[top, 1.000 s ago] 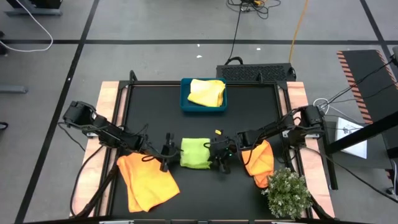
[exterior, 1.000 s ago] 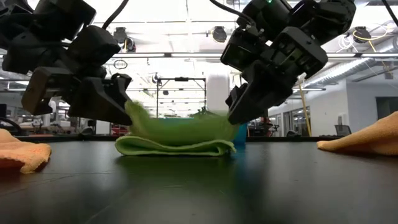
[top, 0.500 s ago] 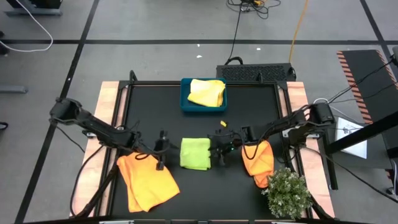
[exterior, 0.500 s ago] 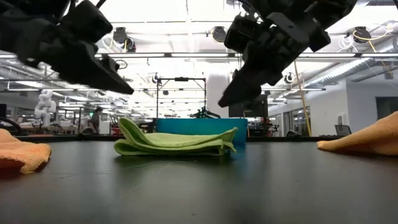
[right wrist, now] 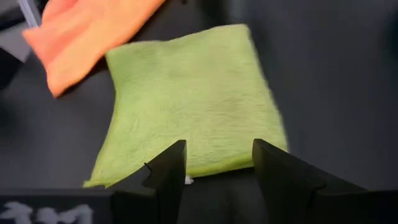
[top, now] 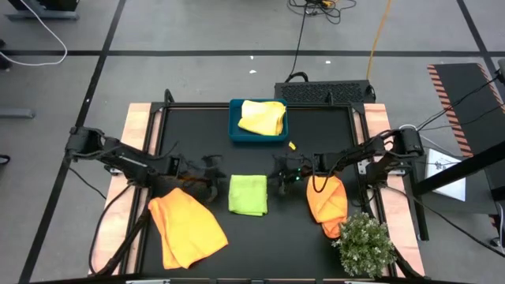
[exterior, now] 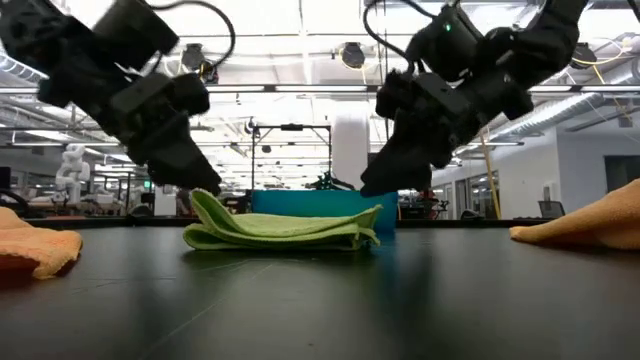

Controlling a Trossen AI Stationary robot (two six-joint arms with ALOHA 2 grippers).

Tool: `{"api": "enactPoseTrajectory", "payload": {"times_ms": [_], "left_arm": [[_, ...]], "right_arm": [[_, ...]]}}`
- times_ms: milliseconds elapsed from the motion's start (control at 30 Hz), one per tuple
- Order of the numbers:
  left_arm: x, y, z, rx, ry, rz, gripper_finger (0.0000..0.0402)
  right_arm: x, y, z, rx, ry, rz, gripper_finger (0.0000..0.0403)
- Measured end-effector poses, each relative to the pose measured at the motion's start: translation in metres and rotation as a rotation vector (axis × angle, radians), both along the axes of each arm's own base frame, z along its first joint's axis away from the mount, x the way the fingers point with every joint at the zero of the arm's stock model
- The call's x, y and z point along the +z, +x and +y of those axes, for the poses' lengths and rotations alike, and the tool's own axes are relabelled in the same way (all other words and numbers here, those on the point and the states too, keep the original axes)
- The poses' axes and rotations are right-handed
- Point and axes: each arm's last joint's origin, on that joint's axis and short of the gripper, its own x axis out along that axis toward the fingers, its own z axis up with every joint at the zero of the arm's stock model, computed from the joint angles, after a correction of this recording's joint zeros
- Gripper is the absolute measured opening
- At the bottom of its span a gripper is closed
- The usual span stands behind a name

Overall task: Fold microfiber towels
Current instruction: Put the folded green microfiber towel into the blue bin

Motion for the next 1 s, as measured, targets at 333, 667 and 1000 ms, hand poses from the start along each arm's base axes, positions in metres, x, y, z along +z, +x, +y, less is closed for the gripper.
{"api": "enactPoseTrajectory", "payload": {"times_ms": [333,667,1000], "left_arm": [[-0.018,0.007,0.040,0.001,-0.113,0.021,0.0253],[-0.037,0.027,0.069,0.000,-0.224,0.027,0.0318],[-0.046,0.046,0.076,-0.199,-0.309,0.055,0.0288]], "right_arm": [[-0.007,-0.008,-0.025,-0.085,0.014,-0.002,0.0205],[-0.019,-0.005,-0.028,-0.037,0.035,0.000,0.0219],[-0.020,-0.002,-0.028,-0.026,0.040,-0.024,0.0219]]}}
